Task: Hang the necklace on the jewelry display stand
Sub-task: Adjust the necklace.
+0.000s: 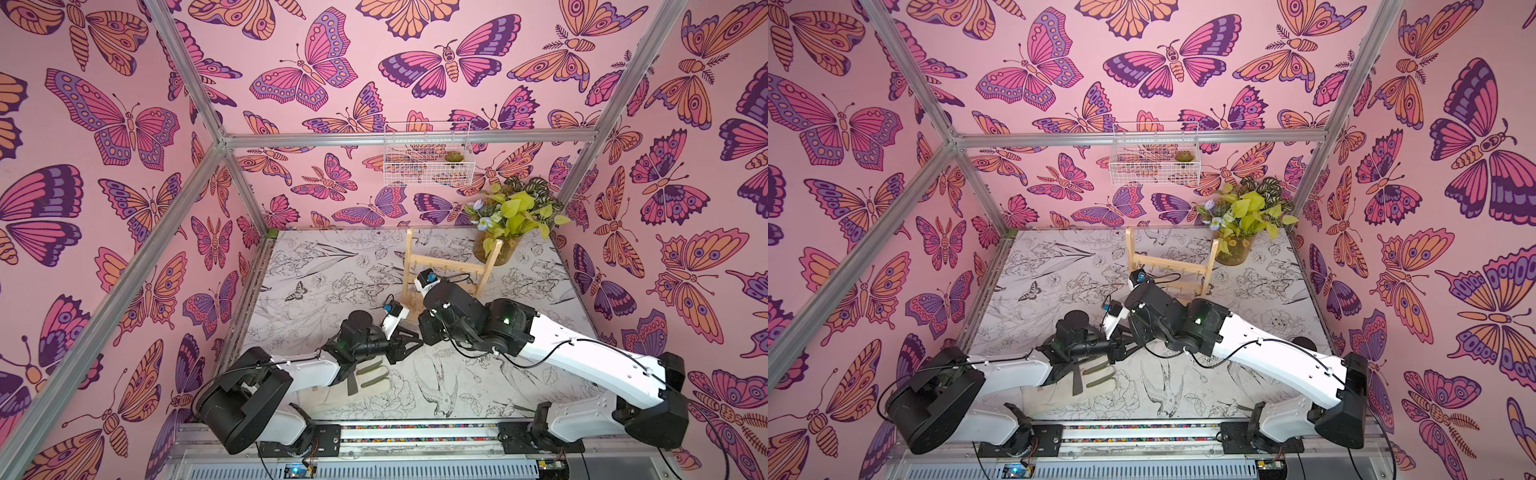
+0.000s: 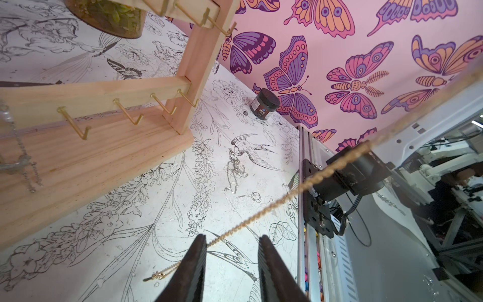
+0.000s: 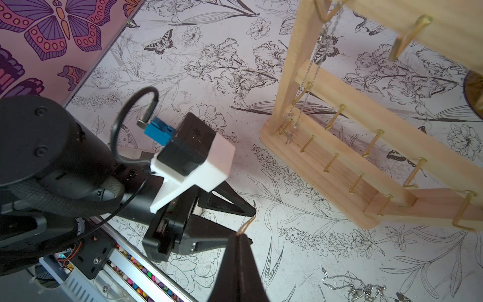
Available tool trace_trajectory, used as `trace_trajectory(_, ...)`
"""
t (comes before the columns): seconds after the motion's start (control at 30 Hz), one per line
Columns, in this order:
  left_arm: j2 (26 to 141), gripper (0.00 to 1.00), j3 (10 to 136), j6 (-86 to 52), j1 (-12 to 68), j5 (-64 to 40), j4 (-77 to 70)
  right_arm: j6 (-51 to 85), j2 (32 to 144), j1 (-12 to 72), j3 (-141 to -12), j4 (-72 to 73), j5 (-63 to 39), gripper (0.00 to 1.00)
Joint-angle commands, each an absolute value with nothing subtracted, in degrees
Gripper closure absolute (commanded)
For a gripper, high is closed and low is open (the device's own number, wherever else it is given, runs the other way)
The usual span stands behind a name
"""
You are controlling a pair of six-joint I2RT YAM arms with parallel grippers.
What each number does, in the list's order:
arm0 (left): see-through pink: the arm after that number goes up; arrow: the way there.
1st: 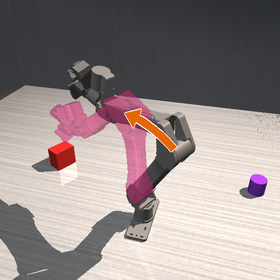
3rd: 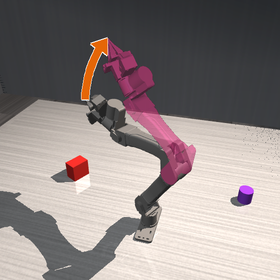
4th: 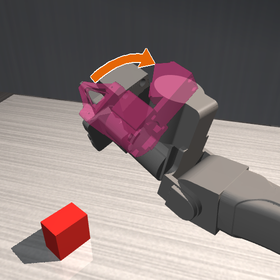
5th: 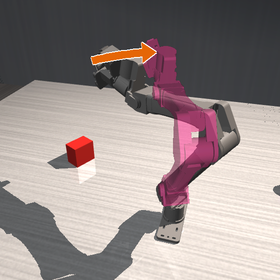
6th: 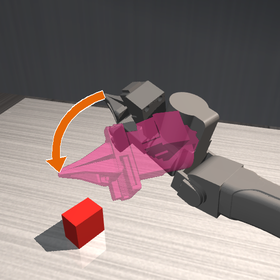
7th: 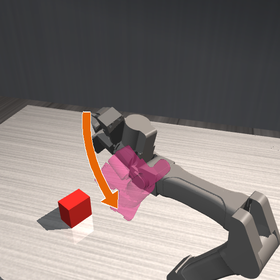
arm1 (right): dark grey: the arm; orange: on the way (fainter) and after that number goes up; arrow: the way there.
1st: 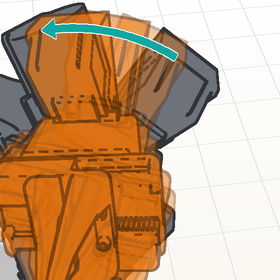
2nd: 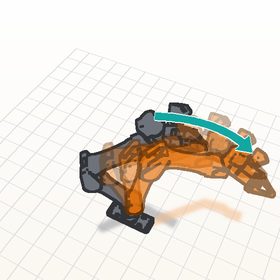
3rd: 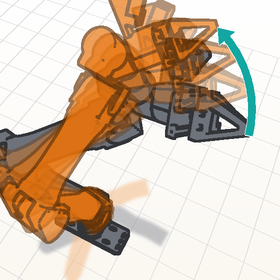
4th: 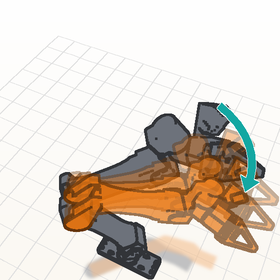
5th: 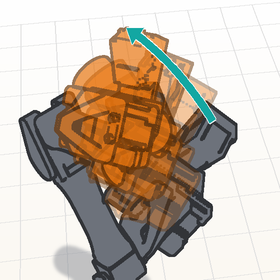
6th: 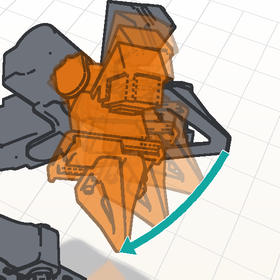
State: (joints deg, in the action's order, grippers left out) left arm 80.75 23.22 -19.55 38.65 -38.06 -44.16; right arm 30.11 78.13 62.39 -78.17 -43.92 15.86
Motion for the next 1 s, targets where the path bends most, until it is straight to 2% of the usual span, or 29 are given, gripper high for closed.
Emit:
trace_trajectory(0.0,81.5,0.58,22.9,-19.1,38.7,-37.7,-45.4,29.9,77.8,62.8,-80.0,-43.9,16.7,1.00)
trace_trajectory(0.23,81.7,0.58,23.2,-18.7,38.7,-38.1,-45.2,29.9,77.8,62.8,-80.1,-43.7,16.4,1.00)
trace_trajectory(0.5,81.7,0.62,23.1,-19.1,38.7,-39.3,-45.6,29.8,77.8,62.8,-80.5,-43.4,16.6,1.00)
trace_trajectory(0.63,81.7,0.68,23.1,-19.2,38.7,-39.6,-45.8,29.7,78.0,62.8,-80.6,-43.4,16.7,1.00)
trace_trajectory(0.8,81.7,0.70,23.0,-19.2,38.7,-39.7,-46.0,29.7,78.1,62.8,-80.8,-43.3,16.6,1.00)
trace_trajectory(0.97,81.9,0.77,23.1,-19.2,38.7,-39.9,-46.1,29.5,78.1,62.9,-80.8,-43.5,17.0,1.00)
